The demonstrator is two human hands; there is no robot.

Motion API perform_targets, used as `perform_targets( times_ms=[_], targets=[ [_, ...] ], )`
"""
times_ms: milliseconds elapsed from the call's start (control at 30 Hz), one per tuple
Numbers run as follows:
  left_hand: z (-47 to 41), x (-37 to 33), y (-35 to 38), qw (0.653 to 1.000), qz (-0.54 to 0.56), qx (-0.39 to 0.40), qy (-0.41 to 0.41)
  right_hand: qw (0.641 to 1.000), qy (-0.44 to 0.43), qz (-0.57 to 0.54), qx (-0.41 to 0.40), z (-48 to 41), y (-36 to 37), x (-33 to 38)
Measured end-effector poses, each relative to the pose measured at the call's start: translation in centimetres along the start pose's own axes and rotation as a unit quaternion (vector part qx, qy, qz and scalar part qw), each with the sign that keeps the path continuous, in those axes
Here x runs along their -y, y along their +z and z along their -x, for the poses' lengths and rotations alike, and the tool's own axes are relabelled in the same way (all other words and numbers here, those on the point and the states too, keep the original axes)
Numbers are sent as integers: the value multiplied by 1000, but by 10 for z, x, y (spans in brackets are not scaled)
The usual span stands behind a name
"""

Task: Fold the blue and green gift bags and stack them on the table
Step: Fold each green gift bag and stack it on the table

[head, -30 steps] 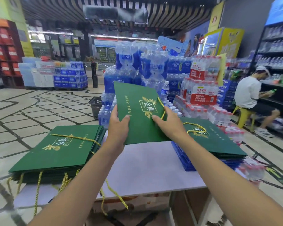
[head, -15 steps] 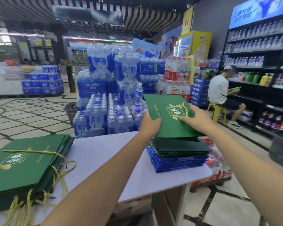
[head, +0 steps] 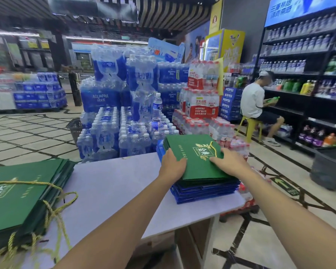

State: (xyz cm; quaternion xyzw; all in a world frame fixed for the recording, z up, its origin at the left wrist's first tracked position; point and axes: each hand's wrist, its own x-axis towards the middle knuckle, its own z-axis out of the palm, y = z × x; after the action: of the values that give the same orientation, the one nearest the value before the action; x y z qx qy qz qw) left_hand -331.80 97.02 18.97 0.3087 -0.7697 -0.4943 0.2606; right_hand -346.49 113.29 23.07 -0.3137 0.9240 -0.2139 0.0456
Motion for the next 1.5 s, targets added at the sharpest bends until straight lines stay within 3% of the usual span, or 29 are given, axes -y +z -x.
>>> perform_targets(
  times_ms=[167,333,500,600,767,867,1000,1167,1500],
  targets=[
    [11,-10,-41,973,-195,-45,113,983,-110,86,-116,4,-6,38],
    [24,3,-116,913,-377,-72,141,965,-208,82,-134,19,16,105],
    [63,25,-221,878,-459,-107,82,945,-301,55,-113,42,61,176],
    [92,50,-286,852,-510,-119,7,937,-337,56,-70,60,95,214],
    [143,97,-349,835,-522,-59,-163,924,-378,46,-18,91,149,261],
    [163,116,-354,833,-516,-35,-194,917,-397,37,28,108,173,280],
    [170,115,-344,845,-506,-39,-169,925,-329,-104,158,128,189,305],
    [167,104,-330,867,-476,-42,-140,883,-174,-314,302,150,189,330],
    [149,83,-299,901,-427,-58,-44,825,-101,-446,332,126,149,308]
  ],
)
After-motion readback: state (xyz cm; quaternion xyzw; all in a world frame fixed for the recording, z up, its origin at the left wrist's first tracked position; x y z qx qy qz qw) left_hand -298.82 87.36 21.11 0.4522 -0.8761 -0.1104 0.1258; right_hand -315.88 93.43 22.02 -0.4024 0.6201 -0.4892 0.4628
